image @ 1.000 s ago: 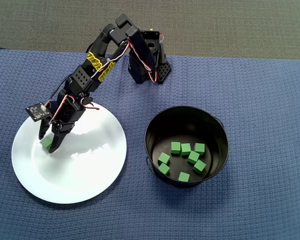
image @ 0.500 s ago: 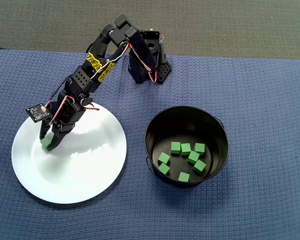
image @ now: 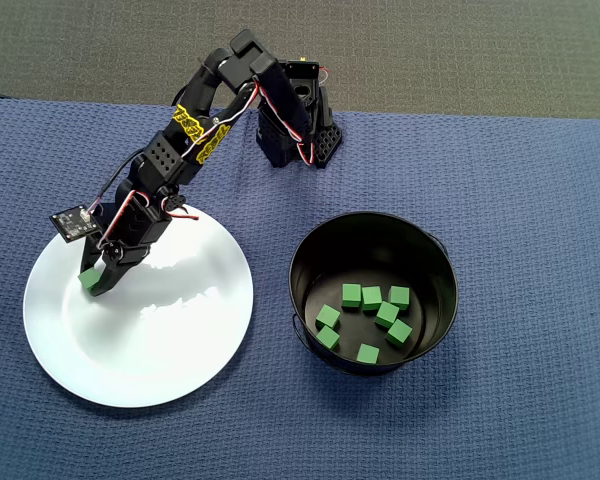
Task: Pick up the green cubes from the white plate and place them in the black recipient
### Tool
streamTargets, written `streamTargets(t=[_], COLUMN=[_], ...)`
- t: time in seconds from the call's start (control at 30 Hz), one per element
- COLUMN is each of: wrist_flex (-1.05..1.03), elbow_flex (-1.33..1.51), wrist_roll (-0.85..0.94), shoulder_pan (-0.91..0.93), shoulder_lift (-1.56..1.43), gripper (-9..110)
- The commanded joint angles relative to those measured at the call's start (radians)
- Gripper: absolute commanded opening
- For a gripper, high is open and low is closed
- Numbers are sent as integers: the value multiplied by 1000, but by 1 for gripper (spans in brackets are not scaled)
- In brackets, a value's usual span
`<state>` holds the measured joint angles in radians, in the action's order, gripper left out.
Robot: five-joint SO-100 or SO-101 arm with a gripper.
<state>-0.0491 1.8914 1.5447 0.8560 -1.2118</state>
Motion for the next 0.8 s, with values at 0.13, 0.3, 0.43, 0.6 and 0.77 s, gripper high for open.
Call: streamTargets(t=[0.13,0.3,0.43,0.6,0.77], wrist_flex=[-252,-430,-684,-942,-1055], elbow_flex=[-89,-48,-71,-124,-137], wrist_roll=[-193,-339,-568,-928,-1233], shoulder_pan=[-26,-61,-138,-301,-546], shoulder_lift=[-278,-472,-657,-868,-988], gripper=[0,0,0,0,0])
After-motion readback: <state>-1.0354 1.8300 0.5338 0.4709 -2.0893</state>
